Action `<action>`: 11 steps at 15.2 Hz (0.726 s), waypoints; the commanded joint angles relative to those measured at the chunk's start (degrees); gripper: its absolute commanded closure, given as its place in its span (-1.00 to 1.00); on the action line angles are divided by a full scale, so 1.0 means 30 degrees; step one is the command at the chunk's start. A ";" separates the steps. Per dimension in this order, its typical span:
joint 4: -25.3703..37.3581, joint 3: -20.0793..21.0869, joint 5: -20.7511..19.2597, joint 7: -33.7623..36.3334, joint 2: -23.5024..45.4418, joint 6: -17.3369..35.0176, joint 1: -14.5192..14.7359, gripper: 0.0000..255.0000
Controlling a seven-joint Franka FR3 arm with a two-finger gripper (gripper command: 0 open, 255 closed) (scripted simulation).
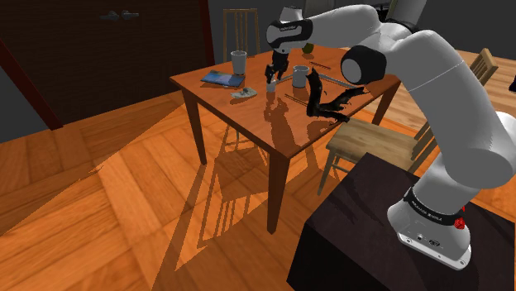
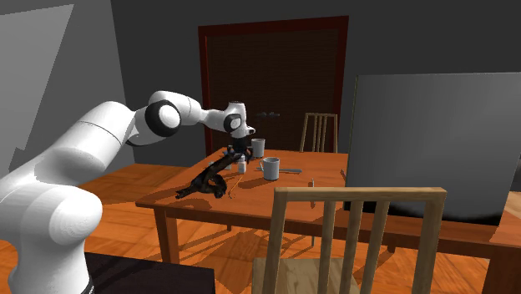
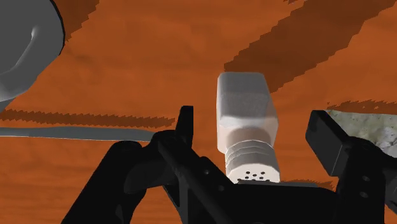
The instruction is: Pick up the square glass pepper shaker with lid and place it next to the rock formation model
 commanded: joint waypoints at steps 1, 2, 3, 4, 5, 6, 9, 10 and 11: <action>-0.0001 0.0000 0.0000 0.0000 -0.0001 0.0001 0.0000 -1.00; -0.0001 0.0000 0.0000 0.0000 -0.0001 0.0001 0.0000 -1.00; -0.0001 0.0000 0.0000 0.0000 -0.0001 0.0001 0.0000 -1.00; -0.0001 0.0000 0.0000 0.0000 -0.0001 0.0001 0.0000 -1.00; -0.0173 -0.0092 -0.0084 0.0005 -0.0445 -0.0280 0.0068 -1.00; -0.0294 -0.0181 -0.0170 0.0019 -0.0863 -0.0583 0.0124 -1.00; -0.0380 -0.0332 -0.0328 0.0064 -0.1546 -0.1179 0.0198 -1.00; -0.0387 -0.0333 -0.0329 0.0063 -0.1550 -0.1176 0.0201 -1.00; -0.0381 -0.0332 -0.0328 0.0063 -0.1547 -0.1178 0.0199 -1.00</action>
